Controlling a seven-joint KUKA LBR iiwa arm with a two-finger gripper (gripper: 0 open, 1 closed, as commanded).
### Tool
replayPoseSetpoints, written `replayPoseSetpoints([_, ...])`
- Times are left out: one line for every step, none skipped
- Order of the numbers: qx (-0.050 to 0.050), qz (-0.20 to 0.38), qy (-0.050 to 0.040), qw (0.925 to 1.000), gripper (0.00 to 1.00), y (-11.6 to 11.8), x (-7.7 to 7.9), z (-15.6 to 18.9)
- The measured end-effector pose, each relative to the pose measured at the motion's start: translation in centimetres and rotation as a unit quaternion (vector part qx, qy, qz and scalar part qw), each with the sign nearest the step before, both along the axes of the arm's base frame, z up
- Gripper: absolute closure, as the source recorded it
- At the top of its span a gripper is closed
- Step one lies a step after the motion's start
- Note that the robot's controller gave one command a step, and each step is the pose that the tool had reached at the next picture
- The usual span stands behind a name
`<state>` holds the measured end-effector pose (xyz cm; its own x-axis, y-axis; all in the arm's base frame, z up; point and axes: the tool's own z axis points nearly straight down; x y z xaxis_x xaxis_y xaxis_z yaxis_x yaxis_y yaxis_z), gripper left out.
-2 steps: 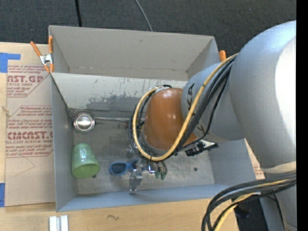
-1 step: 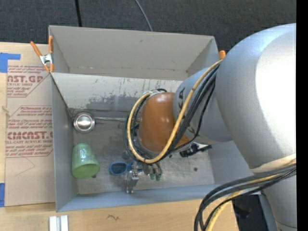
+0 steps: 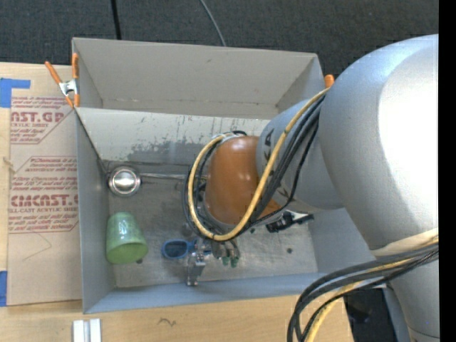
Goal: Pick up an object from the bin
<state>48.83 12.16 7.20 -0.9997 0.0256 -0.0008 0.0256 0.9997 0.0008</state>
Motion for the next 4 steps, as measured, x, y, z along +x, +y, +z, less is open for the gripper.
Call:
replayPoseSetpoints([0.000, 0.001, 0.0013, 1.0000, 1.00, 0.1, 0.0, 0.1])
replayPoseSetpoints([0.000, 0.001, -0.0008, 1.0000, 1.00, 0.1, 0.0, 3.6])
replayPoseSetpoints([0.000, 0.001, 0.0002, 1.0000, 1.00, 0.2, 0.0, 3.8])
replayPoseSetpoints([0.000, 0.001, 0.0000, 1.0000, 1.00, 0.2, 0.0, 4.9])
